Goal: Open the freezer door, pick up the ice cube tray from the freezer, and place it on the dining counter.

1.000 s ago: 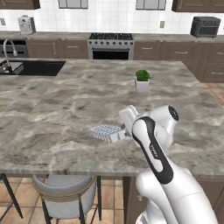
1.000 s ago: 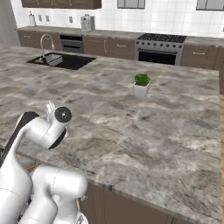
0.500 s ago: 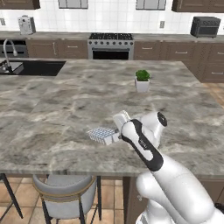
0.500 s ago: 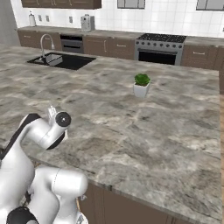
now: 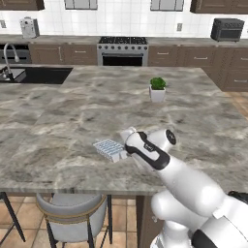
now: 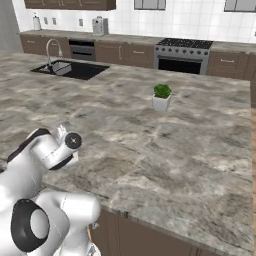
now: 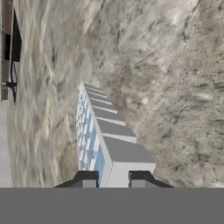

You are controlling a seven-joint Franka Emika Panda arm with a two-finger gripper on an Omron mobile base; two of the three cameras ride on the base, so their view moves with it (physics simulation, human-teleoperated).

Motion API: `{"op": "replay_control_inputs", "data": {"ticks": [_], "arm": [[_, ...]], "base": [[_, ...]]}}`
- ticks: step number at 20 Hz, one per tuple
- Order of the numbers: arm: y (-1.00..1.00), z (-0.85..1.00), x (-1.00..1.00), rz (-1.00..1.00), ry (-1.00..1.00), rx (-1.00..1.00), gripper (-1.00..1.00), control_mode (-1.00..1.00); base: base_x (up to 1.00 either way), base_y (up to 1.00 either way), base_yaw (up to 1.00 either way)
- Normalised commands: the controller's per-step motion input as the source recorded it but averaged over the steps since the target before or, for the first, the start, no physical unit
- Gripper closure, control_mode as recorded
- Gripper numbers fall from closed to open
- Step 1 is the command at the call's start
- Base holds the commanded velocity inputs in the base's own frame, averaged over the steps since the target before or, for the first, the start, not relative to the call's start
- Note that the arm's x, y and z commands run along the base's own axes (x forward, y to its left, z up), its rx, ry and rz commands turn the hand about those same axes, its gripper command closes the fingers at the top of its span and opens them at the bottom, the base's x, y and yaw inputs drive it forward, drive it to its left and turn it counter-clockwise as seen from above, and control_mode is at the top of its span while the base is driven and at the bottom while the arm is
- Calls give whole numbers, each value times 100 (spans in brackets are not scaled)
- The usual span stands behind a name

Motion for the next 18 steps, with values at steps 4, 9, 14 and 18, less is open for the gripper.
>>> {"op": "replay_control_inputs", "data": {"ticks": [4,9,14,18], "arm": [[0,-19,24,0,0,0,100,-100],[0,-2,17,0,3,0,-100,-100],[0,20,0,0,0,0,-100,-100],[0,34,0,0,0,-1,-100,-100]], "base": [[0,0,0],[0,0,0],[0,0,0],[0,0,0]]}}
